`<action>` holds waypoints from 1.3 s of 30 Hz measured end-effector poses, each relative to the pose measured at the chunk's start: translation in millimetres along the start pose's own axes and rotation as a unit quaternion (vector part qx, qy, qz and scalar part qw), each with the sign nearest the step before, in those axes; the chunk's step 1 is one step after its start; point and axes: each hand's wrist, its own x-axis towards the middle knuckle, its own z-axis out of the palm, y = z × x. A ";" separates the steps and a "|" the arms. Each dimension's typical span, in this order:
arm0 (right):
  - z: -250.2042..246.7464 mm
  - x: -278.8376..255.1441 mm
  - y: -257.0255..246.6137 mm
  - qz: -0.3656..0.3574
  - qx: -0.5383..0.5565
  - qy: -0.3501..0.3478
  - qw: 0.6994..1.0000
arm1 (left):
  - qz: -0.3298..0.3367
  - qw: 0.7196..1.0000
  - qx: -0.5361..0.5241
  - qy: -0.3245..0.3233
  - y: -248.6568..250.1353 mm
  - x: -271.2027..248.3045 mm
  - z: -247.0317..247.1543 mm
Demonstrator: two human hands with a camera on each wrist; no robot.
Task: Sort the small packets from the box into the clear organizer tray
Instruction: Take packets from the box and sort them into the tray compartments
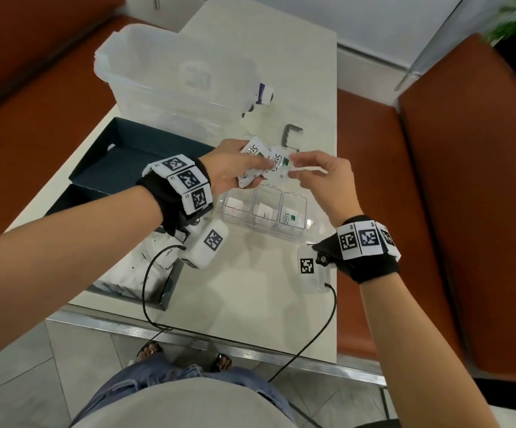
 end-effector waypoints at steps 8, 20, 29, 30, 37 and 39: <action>-14.4 21.0 3.2 0.002 -0.095 -0.045 0.994 | 0.042 0.994 0.100 -0.033 -15.6 5.6 13.6; 9.7 25.7 50.0 0.129 -0.335 -0.091 0.929 | 0.045 0.998 0.045 0.019 -12.1 8.3 6.1; 20.2 14.9 66.8 0.063 -0.480 -0.145 0.863 | 0.032 0.998 0.040 0.022 -14.1 9.6 1.7; 19.3 15.3 67.9 0.066 -0.482 -0.155 0.860 | 0.031 0.998 0.042 0.021 -14.7 9.7 1.2; 19.9 17.9 70.3 0.049 -0.503 -0.169 0.846 | 0.028 0.999 0.040 0.013 -15.2 9.3 2.3; 23.7 15.1 71.9 0.036 -0.527 -0.166 0.833 | 0.027 0.999 0.040 0.012 -14.6 9.4 3.5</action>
